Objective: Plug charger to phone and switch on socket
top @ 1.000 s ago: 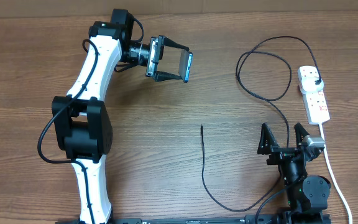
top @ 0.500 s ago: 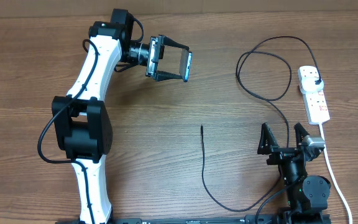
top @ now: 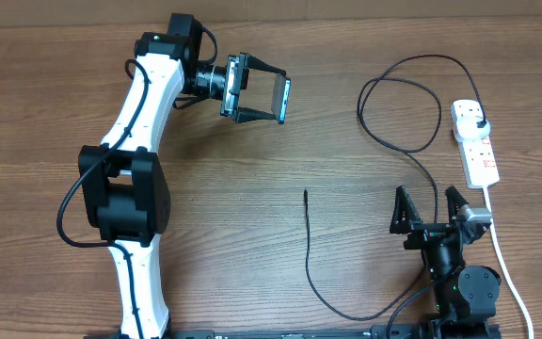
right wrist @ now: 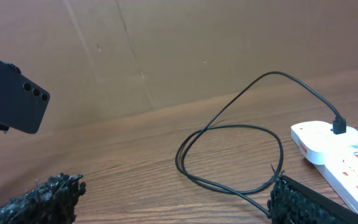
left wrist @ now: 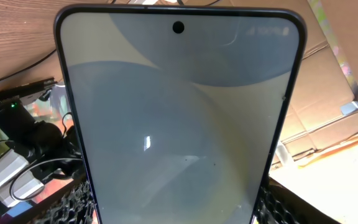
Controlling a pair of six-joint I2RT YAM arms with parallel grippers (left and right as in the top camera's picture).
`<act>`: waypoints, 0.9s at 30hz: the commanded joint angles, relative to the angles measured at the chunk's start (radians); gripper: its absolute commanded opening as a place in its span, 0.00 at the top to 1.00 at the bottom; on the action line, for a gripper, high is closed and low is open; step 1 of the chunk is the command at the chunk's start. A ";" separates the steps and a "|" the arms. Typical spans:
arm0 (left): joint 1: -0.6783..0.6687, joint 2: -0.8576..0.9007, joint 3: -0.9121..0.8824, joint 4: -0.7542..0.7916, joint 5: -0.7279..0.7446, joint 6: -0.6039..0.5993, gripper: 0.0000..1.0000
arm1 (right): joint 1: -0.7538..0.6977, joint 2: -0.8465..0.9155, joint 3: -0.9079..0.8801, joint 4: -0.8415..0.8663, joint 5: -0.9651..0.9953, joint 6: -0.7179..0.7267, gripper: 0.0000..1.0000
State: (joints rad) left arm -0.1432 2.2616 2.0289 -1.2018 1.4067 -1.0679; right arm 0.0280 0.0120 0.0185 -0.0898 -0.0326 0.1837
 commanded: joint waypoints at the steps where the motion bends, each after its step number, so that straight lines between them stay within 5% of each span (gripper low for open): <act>1: 0.006 0.006 0.031 -0.002 0.050 0.025 0.96 | 0.006 -0.009 -0.011 0.005 0.013 0.005 0.00; 19: 0.006 0.006 0.031 -0.002 -0.007 0.041 0.96 | 0.006 -0.009 -0.011 0.006 0.013 0.005 0.00; 27: 0.006 0.006 0.031 -0.002 -0.154 0.040 0.96 | 0.006 -0.009 -0.011 0.006 0.013 0.005 0.00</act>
State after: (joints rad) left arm -0.1432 2.2616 2.0289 -1.2018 1.3052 -1.0431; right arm 0.0280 0.0120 0.0185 -0.0895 -0.0326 0.1837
